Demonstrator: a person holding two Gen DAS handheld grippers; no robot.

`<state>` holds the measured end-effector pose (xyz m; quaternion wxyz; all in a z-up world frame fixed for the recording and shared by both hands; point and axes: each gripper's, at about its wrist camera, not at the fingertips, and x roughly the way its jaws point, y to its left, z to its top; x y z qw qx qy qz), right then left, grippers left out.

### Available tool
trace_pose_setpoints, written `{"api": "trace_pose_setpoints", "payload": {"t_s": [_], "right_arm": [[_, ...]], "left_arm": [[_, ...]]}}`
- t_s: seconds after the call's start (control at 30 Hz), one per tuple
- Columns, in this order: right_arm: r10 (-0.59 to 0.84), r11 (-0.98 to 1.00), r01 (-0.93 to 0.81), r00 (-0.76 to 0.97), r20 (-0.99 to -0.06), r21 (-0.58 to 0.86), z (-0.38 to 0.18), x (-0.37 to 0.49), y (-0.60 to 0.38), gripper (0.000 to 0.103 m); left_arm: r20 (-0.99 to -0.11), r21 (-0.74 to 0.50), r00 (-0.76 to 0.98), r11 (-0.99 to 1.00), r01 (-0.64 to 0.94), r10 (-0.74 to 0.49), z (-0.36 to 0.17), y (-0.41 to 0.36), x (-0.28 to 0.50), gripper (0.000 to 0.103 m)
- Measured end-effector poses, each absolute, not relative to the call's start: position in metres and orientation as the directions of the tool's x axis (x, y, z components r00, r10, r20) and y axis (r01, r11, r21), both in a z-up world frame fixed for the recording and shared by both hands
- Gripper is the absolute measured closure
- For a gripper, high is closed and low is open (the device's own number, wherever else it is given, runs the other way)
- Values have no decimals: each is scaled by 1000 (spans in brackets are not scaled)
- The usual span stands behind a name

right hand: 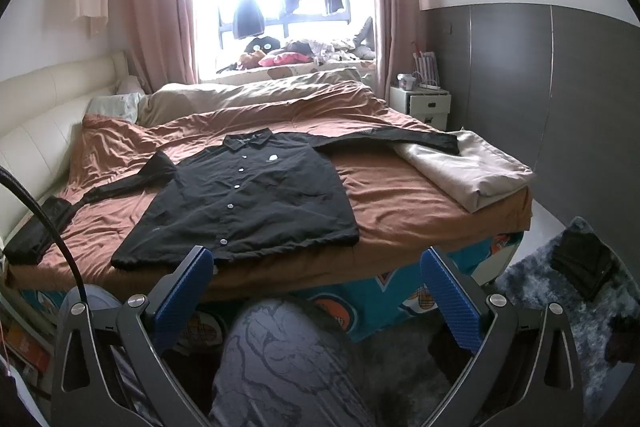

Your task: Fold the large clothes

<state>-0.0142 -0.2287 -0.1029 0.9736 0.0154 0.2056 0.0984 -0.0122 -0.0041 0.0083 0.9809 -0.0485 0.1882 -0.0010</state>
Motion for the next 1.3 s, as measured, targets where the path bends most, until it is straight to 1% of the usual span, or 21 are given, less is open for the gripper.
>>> {"api": "trace_pose_setpoints", "payload": {"t_s": [0.43,1.3], "right_arm": [[193,981,-183,898,-395,64,-103,-14,-228,0],[185,983,-174,904,-387,63,-102,-23,-239,0]], "left_arm": [[-356,-102,934,994,-28,-10,17,-1,-18,1],[-355,-126,935,992,-24,-23,8,-5,-22,0]]}}
